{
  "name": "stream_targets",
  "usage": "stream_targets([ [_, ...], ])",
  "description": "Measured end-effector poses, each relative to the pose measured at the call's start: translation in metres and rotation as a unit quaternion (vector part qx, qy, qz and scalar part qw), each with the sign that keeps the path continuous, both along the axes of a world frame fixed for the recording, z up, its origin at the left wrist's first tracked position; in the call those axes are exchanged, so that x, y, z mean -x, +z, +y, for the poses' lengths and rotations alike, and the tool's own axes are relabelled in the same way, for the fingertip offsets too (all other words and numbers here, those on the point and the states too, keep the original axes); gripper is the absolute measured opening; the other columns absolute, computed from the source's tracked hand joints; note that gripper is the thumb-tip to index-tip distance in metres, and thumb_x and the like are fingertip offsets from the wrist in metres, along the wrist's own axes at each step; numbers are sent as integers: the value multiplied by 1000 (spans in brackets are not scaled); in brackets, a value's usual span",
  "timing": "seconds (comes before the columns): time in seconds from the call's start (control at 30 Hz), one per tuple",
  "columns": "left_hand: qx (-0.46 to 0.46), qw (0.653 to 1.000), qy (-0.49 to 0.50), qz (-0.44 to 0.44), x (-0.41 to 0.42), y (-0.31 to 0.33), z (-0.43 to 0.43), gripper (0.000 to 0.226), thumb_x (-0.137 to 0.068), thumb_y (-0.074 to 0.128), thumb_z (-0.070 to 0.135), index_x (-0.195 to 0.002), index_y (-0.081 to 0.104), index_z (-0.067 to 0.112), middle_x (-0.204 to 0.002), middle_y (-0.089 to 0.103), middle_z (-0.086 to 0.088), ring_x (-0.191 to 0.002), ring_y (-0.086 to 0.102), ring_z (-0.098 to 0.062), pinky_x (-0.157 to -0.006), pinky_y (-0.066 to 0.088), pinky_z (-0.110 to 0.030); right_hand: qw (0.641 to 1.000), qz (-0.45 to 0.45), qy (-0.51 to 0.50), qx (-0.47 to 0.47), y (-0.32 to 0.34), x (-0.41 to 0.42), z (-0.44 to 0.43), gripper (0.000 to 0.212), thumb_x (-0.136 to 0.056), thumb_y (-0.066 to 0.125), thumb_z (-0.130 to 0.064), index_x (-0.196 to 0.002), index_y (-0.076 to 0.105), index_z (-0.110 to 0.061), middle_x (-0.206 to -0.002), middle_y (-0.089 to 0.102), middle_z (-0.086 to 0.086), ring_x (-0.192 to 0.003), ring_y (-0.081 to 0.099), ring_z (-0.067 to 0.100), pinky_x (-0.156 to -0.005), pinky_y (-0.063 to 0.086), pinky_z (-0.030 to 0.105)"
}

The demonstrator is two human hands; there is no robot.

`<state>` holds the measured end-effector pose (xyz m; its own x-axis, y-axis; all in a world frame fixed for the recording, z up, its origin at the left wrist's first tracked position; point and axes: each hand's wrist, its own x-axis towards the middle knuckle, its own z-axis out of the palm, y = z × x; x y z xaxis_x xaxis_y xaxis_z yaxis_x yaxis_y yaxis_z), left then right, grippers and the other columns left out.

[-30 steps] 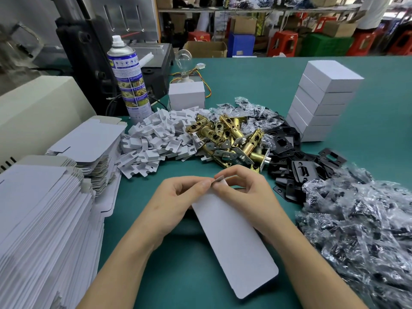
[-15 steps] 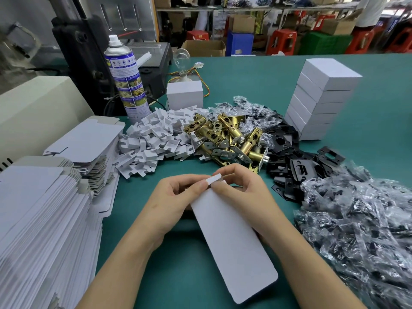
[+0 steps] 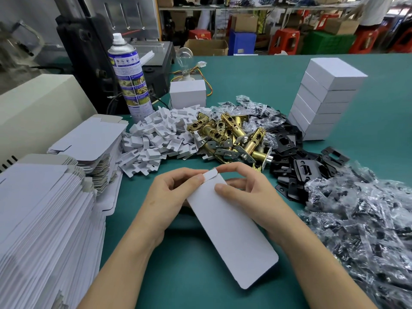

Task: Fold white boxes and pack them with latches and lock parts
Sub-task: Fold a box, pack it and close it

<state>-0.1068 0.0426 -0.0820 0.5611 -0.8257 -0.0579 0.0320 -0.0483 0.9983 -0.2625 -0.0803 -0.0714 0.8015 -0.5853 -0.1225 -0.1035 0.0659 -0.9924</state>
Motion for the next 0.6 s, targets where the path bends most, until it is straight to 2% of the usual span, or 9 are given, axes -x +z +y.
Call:
stream_targets([
  [0.23, -6, 1000, 19, -6, -1, -2, -1, 16, -99, 71, 21, -90, 82, 27, -94, 79, -2, -78, 67, -8, -66, 57, -21, 999, -11, 1, 45, -2, -2, 2, 26, -92, 73, -25, -114, 69, -38, -99, 79, 6, -83, 77, 28, -67, 63, 39],
  [0.33, -20, 1000, 21, -11, -2, -3, 0, 13, -89, 77, 38, -83, 79, 26, -89, 77, 2, -78, 64, -9, -71, 54, -26, 998, 0, -3, 66, -4, -3, 3, 30, -84, 75, -35, -112, 69, -42, -99, 77, 3, -80, 77, 24, -68, 62, 40],
  [0.43, -25, 999, 23, -26, -3, -4, 0, 22, -81, 76, 48, -78, 77, 26, -79, 73, 5, -71, 62, -7, -63, 50, -18, 996, 12, 5, 88, -6, -4, 4, 36, -80, 75, -42, -115, 68, -43, -102, 76, 2, -77, 77, 22, -65, 61, 38],
  [0.6, -25, 999, 15, -37, -4, -6, 0, 19, -91, 79, 37, -77, 74, 25, -75, 71, 5, -66, 61, -6, -57, 49, -15, 994, 18, 2, 103, -9, -5, 5, 39, -76, 75, -46, -114, 67, -44, -101, 75, 1, -75, 77, 19, -63, 58, 34],
])
